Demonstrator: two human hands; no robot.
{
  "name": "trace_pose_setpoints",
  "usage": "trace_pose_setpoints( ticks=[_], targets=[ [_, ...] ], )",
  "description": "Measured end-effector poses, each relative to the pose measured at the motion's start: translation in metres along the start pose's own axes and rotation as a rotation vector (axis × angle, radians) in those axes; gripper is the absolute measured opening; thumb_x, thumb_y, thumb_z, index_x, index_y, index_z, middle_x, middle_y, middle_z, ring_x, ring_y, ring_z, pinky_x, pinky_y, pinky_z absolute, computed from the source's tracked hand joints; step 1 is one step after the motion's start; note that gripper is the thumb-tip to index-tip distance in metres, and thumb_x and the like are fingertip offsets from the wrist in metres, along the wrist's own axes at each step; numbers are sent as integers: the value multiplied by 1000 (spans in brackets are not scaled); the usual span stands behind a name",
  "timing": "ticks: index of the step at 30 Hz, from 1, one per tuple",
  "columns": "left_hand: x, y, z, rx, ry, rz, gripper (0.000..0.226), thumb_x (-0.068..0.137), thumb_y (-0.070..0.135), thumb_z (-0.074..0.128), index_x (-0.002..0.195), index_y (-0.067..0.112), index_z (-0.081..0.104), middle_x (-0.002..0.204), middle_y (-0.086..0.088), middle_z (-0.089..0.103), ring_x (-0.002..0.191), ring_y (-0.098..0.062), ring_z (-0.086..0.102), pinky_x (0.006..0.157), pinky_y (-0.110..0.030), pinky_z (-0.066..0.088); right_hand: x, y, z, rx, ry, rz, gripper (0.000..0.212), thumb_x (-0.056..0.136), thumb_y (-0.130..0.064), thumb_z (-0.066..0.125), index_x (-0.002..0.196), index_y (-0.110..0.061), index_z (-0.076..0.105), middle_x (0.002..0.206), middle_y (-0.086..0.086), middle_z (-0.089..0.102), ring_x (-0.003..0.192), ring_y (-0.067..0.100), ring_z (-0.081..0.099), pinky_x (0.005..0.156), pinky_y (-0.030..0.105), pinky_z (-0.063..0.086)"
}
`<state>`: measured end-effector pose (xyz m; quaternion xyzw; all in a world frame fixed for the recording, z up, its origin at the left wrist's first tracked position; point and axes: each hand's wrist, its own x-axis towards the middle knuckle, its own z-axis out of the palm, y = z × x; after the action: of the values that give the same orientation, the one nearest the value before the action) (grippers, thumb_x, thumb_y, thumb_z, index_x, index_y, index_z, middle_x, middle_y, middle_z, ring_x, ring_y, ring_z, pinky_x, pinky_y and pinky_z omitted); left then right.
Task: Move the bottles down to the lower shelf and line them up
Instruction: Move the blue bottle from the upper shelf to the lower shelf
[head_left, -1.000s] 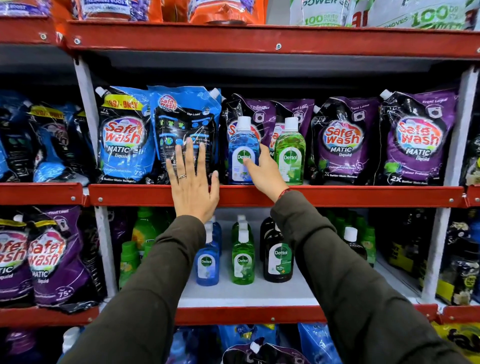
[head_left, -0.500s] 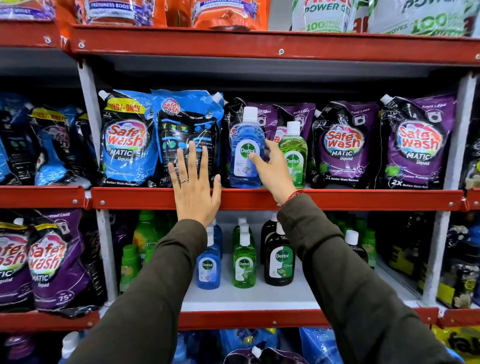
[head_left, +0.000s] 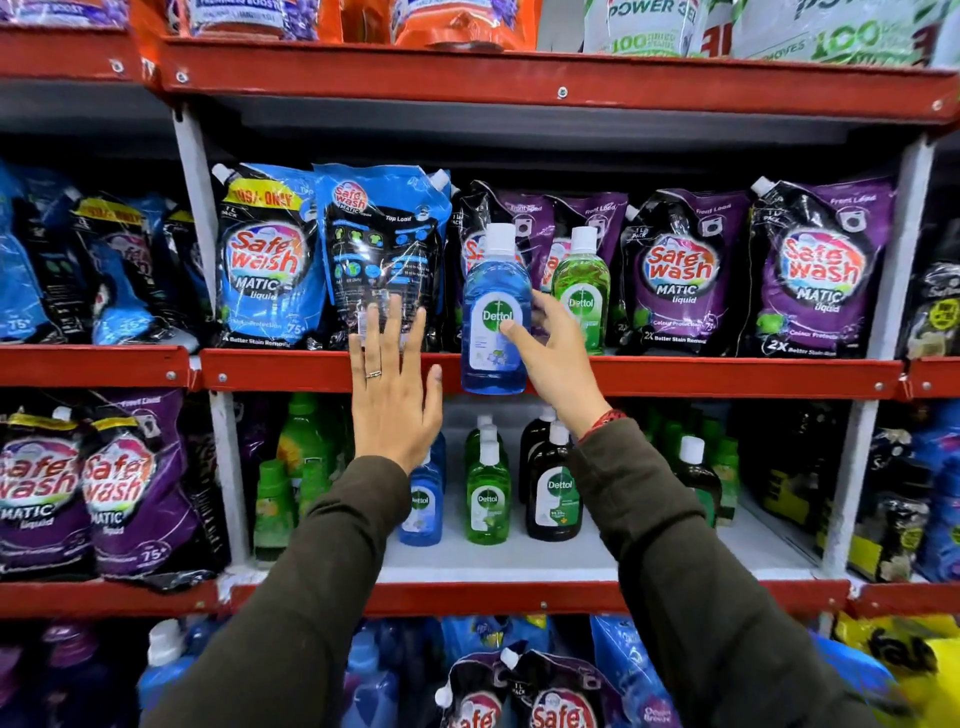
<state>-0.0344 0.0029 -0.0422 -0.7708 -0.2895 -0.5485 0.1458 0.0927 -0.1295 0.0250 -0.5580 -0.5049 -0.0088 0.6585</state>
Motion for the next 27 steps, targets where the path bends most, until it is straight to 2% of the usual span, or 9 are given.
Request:
trace_pose_setpoints(
  ticks=[3, 6, 8, 10, 12, 16, 21, 24, 27],
  targets=[
    [-20, 2, -3, -30, -2, 1, 63, 101, 31, 38, 159, 20, 16, 170, -8, 6, 157, -28, -4, 127, -52, 0, -20, 19, 5, -11, 1, 9, 57, 87, -35, 64, 139, -18, 47, 137, 4, 59, 129, 19, 54, 106, 48, 48],
    [-45, -1, -2, -59, -21, -9, 63, 101, 27, 40, 159, 21, 17, 170, -5, 8, 158, -26, -2, 127, -51, 0, -42, 34, 13, -7, -7, 27, 53, 87, -31, 64, 136, -19, 49, 134, 3, 61, 126, 18, 56, 105, 48, 49],
    [-64, -8, 2, -68, -45, -25, 62, 101, 26, 41, 159, 21, 19, 170, -5, 10, 158, -26, -2, 128, -50, 0, -56, 48, 20, 4, -32, 56, 48, 91, -22, 64, 136, -18, 49, 131, 0, 60, 122, 11, 57, 102, 36, 51],
    [-84, -17, 8, -70, -81, -45, 61, 101, 27, 40, 159, 21, 21, 170, -4, 11, 158, -25, -1, 128, -48, -2, -70, 64, 28, 21, -62, 88, 47, 93, -17, 63, 137, -17, 48, 124, -7, 59, 112, -4, 56, 92, 12, 50],
    [-104, -25, 14, -84, -119, -65, 61, 100, 28, 38, 158, 21, 21, 170, -2, 12, 158, -24, -1, 128, -47, -2, -85, 77, 35, 16, -88, 106, 46, 93, -16, 63, 136, -17, 47, 121, -10, 59, 109, -6, 56, 84, 5, 47],
    [-147, -44, 35, -93, -228, -99, 60, 100, 30, 35, 158, 20, 23, 169, -2, 14, 158, -24, 1, 128, -48, -1, -107, 117, 58, 16, -163, 163, 44, 94, -19, 62, 136, -20, 46, 132, 0, 58, 114, 2, 59, 89, 19, 52],
    [-197, -67, 62, -70, -401, -147, 66, 93, 30, 38, 157, 17, 26, 168, -6, 18, 158, -25, 4, 127, -48, 1, -120, 162, 84, -16, -203, 242, 45, 94, -15, 61, 137, -15, 44, 131, 2, 54, 96, -26, 53, 77, 3, 46],
    [-213, -77, 75, -16, -485, -179, 69, 93, 45, 35, 153, 10, 34, 164, -13, 29, 155, -30, 14, 126, -45, 0, -120, 184, 100, -31, -206, 286, 45, 94, -13, 62, 135, -12, 44, 131, 5, 56, 95, -14, 57, 79, 8, 48],
    [-222, -82, 83, 42, -513, -183, 75, 95, 57, 33, 149, 6, 41, 160, -16, 37, 153, -30, 21, 125, -45, 3, -120, 198, 112, -18, -216, 333, 41, 93, -10, 61, 130, -15, 43, 123, -4, 55, 104, -6, 55, 89, 14, 49]
  ],
)
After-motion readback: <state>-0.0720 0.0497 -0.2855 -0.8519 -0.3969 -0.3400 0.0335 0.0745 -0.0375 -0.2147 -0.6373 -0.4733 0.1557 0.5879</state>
